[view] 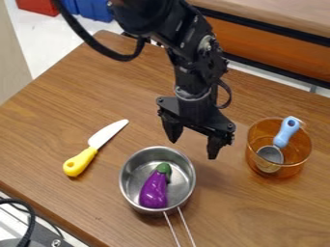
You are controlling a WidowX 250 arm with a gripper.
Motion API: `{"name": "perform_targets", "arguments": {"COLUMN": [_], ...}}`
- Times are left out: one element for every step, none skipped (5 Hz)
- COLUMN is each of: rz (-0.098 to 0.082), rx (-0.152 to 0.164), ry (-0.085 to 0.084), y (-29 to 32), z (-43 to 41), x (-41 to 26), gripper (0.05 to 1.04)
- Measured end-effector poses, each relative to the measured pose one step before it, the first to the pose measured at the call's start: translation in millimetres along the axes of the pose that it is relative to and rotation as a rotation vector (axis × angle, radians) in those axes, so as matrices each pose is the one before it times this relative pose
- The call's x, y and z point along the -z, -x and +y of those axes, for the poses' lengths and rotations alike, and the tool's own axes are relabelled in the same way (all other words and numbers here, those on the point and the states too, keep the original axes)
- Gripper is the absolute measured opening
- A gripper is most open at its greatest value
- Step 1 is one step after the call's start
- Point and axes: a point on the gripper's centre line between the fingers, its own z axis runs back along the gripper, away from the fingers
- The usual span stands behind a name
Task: Move the violet object in the silver pot before the yellow knife
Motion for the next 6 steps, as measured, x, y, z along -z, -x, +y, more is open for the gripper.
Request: {"name": "perform_targets", "arguments": {"rz": [0.0288,0.0070,-0.0163,-0.0044,-0.0155,0.0114], "rx": [-0.0006,-0.0031,-0.0060,-0.0301,-0.0595,-0.0455], "ry": [-0.0042,-0.0159,-0.0033,0.0076,0.0026,0.0294], "y": [6.65,3.30,1.68,11.11,19.41,15.16], "z": [0.76,6.98,7.43,9.89,8.81,8.61], "x": [5.96,-0.92,-12.40,-5.40,2.28,0.24], "gripper": [0.999,0.999,0.999,0.999,0.999,0.999]}}
